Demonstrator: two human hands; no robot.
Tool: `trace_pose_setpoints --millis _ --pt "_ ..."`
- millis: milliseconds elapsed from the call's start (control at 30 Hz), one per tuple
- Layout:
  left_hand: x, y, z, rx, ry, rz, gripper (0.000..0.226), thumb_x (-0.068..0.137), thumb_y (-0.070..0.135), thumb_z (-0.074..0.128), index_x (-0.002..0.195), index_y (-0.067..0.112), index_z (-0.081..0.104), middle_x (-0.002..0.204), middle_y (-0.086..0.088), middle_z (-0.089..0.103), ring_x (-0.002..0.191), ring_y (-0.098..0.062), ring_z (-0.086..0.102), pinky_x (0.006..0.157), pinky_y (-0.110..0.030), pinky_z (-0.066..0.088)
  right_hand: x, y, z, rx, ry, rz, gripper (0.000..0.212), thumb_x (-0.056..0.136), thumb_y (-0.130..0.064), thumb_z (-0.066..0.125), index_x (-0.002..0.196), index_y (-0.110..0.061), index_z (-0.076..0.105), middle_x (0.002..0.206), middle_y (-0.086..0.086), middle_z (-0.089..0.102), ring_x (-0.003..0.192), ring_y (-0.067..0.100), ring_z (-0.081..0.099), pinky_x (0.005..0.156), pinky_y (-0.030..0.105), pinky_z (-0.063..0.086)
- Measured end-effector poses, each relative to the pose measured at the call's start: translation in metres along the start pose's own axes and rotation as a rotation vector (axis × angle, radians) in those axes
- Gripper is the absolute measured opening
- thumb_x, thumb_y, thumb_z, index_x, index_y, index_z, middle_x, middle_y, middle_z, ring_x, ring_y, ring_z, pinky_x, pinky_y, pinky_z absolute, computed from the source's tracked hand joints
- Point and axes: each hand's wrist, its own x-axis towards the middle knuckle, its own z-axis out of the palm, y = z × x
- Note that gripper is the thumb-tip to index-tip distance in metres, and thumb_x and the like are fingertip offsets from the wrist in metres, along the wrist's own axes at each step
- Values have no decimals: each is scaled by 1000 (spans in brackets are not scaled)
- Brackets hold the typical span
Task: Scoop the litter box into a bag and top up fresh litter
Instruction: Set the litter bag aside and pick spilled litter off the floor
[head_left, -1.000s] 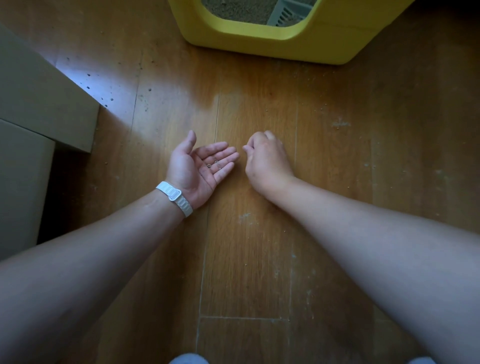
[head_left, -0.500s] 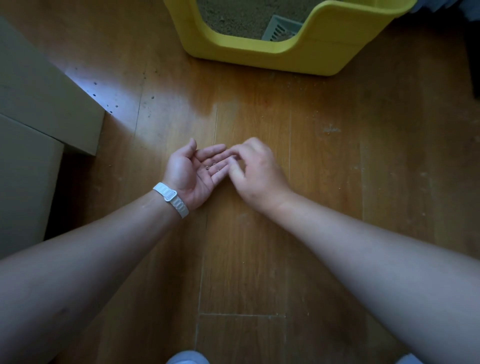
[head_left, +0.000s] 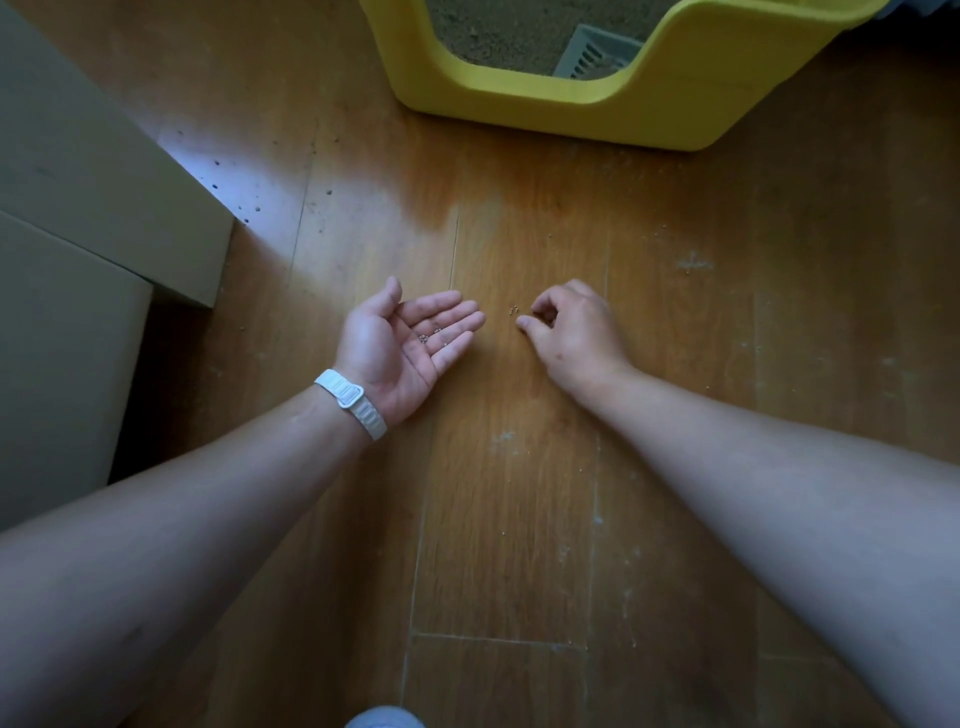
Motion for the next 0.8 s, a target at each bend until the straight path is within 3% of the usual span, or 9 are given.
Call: trace_pose_setpoints --millis 300,600,800 --pt "12 -7 2 18 1 -30 66 102 49 26 109 -6 62 110 -24 70 103 -33 69 90 -37 54 1 0 10 40 71 -11 16 91 -20 64 87 -5 68 98 10 61 94 27 56 78 30 39" --pt "17 -9 1 13 -5 -23 66 102 49 27 108 -6 62 107 -22 71 101 -31 70 88 -36 55 7 -11 5 -184 -95 -37 16 97 -17 53 105 -6 60 114 14 55 111 32 51 91 34 40" --pt "18 -10 1 -11 -12 -24 66 102 49 27 101 -6 64 99 -21 72 89 -28 72 82 -34 58 -9 -46 -4 85 -103 -37 13 97 -21 53 96 -12 62 111 10 57 104 27 55 88 32 41"
